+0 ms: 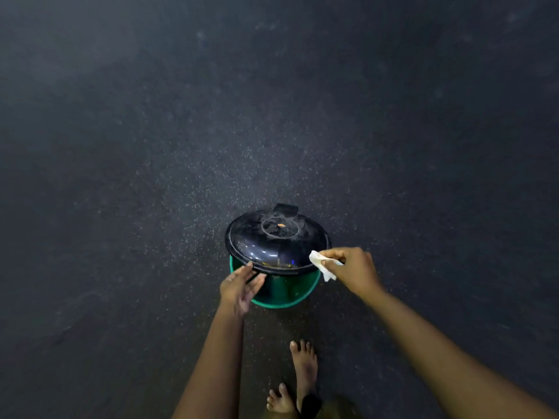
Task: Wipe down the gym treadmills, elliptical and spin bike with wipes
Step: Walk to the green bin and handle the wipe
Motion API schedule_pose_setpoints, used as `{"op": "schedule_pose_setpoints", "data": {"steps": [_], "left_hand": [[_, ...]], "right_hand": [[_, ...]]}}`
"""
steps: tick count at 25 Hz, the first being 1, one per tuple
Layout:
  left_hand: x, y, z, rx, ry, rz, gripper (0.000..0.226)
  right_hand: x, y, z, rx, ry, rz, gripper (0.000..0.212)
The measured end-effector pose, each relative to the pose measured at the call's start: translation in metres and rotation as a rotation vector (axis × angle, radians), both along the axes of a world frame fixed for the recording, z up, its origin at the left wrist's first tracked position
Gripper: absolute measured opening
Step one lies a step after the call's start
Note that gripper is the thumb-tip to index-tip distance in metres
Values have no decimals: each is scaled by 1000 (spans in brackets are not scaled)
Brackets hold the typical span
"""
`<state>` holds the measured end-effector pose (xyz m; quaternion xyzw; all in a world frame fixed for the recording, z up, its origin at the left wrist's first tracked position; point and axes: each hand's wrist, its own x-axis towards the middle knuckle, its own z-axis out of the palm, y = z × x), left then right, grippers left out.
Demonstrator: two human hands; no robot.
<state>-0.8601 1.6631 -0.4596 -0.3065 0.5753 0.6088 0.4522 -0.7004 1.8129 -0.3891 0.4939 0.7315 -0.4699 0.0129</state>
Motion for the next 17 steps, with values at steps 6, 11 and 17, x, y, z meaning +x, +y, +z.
{"op": "schedule_pose_setpoints", "data": {"steps": [6, 11, 17], "left_hand": [[-35, 66, 49, 120, 56, -79, 6], [-32, 55, 55, -10, 119, -191, 9], [-13, -1, 61, -280, 319, -603, 19]], "right_hand": [[-18, 5, 19, -94, -143, 145, 26], [-38, -4, 11, -71, -224, 171, 26], [-15, -14, 38, -90, -175, 132, 22]]}}
